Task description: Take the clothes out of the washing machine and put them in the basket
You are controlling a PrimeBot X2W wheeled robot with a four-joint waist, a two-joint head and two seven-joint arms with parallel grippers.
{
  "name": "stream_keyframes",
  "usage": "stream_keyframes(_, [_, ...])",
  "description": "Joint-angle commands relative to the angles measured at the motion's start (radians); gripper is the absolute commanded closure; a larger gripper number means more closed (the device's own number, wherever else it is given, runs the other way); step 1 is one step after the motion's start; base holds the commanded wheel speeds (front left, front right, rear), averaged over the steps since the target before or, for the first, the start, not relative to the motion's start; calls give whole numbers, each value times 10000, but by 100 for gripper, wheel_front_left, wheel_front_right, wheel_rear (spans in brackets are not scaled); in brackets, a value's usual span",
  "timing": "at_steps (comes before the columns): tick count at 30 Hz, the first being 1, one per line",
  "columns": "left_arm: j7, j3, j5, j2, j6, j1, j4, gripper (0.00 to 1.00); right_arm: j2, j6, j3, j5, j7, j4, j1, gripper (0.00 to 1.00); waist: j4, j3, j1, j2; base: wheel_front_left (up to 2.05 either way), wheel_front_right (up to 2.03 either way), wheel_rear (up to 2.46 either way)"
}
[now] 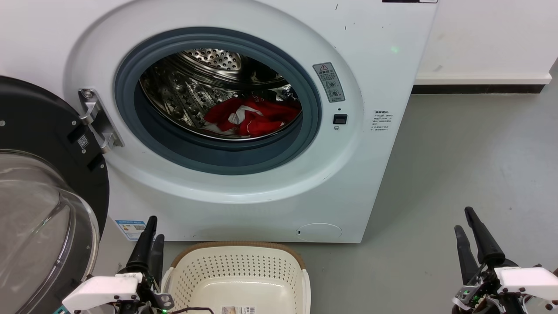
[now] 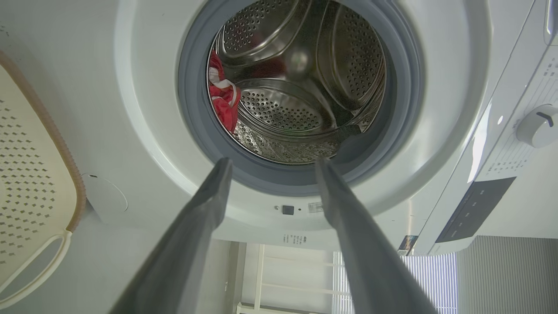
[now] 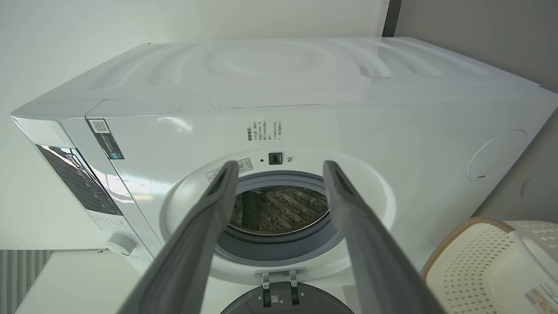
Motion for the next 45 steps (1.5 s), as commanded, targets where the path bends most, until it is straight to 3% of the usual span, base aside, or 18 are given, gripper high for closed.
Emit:
stream_keyframes(1, [-111, 30, 167, 15, -4, -175, -286, 0, -9, 0, 7, -155, -119, -186, -181, 0, 0, 2, 0, 0, 0, 0, 0])
stream_keyframes(8, [-459, 108, 1165, 18, 70, -118, -665, 0, -9, 0, -119, -1380, -468, -463, -103, 0, -3, 14, 0, 0, 0, 0, 0])
stream_keyframes(34, [-1535, -573, 6092, 27, 1112, 267, -2022, 0, -12, 0, 450, -7748, -1545, -2133, 439, 0, -8, 59, 0, 0, 0, 0, 0])
stream_keyframes(45, [-1906, -819, 7739, 30, 1355, 431, -2180, 0, -12, 0, 579, -9725, -1920, -2442, 641, 0, -8, 51, 0, 0, 0, 0, 0])
